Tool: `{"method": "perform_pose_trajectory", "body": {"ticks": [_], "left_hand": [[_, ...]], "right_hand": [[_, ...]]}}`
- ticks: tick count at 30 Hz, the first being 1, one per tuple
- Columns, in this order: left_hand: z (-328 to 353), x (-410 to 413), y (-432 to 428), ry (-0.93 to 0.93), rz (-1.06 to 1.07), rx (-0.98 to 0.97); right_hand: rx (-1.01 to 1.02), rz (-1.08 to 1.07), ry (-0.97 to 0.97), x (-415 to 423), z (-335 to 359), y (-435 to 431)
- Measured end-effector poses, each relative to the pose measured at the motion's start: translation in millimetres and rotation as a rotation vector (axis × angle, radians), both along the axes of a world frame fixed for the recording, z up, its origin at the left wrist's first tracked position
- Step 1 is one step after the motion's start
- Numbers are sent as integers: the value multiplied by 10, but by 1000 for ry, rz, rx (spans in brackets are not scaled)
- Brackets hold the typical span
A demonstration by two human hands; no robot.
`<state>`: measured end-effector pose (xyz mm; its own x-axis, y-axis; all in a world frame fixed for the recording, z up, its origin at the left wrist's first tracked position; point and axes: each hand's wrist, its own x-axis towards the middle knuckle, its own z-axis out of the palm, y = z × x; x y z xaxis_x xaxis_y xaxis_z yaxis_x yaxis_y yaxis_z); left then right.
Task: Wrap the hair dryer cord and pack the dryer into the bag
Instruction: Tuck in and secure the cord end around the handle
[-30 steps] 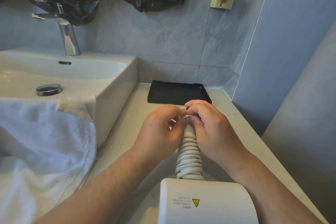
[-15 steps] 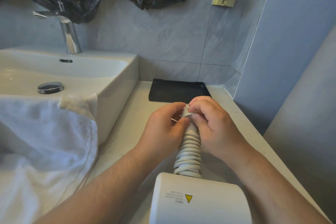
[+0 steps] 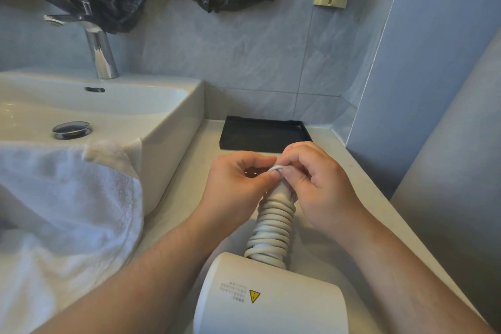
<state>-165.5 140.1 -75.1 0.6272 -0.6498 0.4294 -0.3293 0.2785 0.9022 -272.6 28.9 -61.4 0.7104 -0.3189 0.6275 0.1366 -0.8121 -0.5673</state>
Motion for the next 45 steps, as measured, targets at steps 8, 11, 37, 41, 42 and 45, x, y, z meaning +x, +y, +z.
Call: {"method": "perform_pose_trajectory", "body": {"ticks": [8,11,37,41,42,45], "left_hand": [[12,72,27,98,-154,85],[-9,83,22,81,-93,98],[-64,223,27,384,-179,263],[-88,227,14,500,-178,228],[-86,221,13,537,-184,215],[-66,195,-3,597,-152,154]], "right_hand": [[70,18,128,-35,56,8],[23,-11,147,-33,54,-15],[163,-109,22,0,-2,8],[191,-101,86,6,-8,12],[186,-100,107,11,-13,13],[188,-84,139,11,-10,20]]}}
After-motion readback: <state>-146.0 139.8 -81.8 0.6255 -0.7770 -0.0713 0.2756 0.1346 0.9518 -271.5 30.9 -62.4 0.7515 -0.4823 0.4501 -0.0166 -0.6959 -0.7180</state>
